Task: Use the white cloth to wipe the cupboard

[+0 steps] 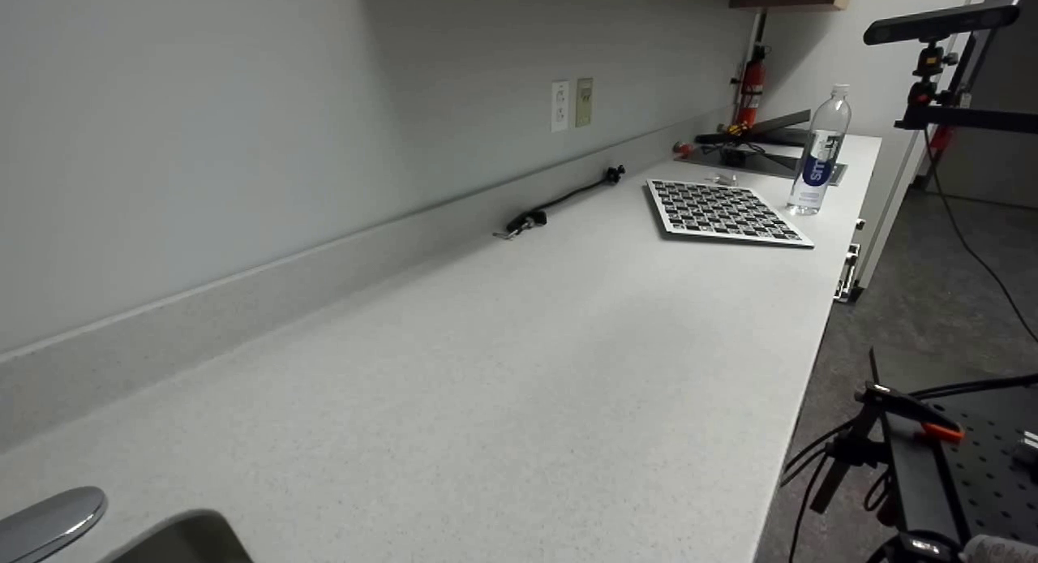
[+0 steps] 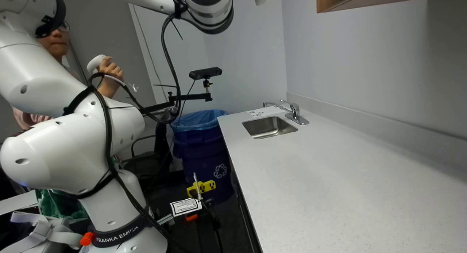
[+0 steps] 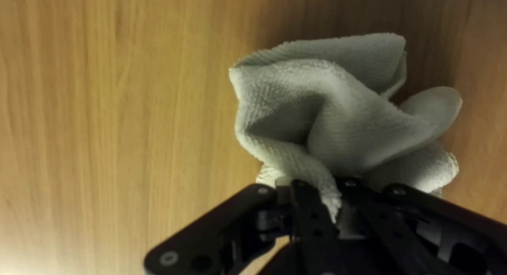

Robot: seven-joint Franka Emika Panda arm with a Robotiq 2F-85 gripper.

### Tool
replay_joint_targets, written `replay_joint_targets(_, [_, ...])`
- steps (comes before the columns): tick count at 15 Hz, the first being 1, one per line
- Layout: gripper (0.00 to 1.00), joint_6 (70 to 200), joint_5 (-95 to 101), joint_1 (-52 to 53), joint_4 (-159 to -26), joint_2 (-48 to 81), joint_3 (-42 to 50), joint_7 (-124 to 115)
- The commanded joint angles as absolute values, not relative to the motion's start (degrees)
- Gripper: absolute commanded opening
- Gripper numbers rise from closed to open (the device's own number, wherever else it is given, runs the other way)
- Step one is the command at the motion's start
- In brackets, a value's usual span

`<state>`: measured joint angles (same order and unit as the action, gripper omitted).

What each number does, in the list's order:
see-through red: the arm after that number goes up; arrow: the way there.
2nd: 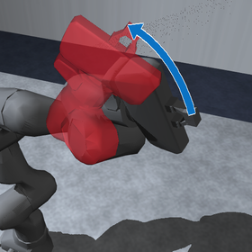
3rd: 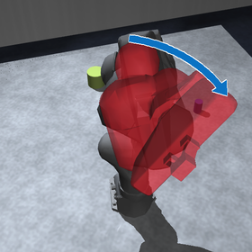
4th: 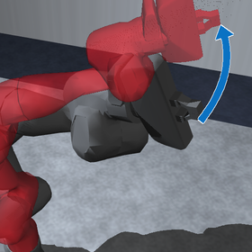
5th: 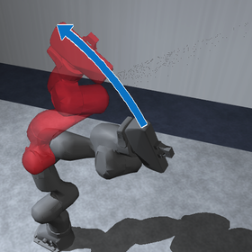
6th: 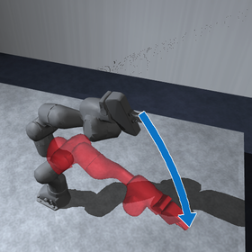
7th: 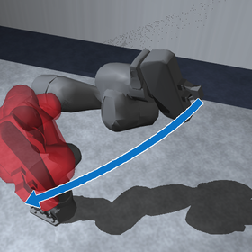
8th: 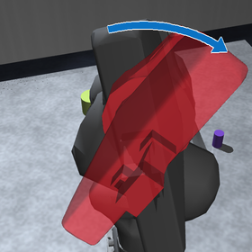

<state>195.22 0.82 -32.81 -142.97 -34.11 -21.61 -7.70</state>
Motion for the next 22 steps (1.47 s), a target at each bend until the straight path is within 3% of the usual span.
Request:
replay_joint_targets(1, [0.02, 195.95, 1.33, -30.23, -131.94, -29.78, -21.78, -7.76])
replay_joint_targets(9, [0.02, 196.04, 0.51, -32.01, -120.22, -24.91, -24.77, -8.34])
replay_joint_targets(17, [0.02, 195.63, 0.78, -24.48, -127.02, -25.29, -19.82, -13.04])
replay_joint_targets(22, [0.02, 198.43, 0.89, -29.07, -135.01, -27.35, -22.43, -12.06])
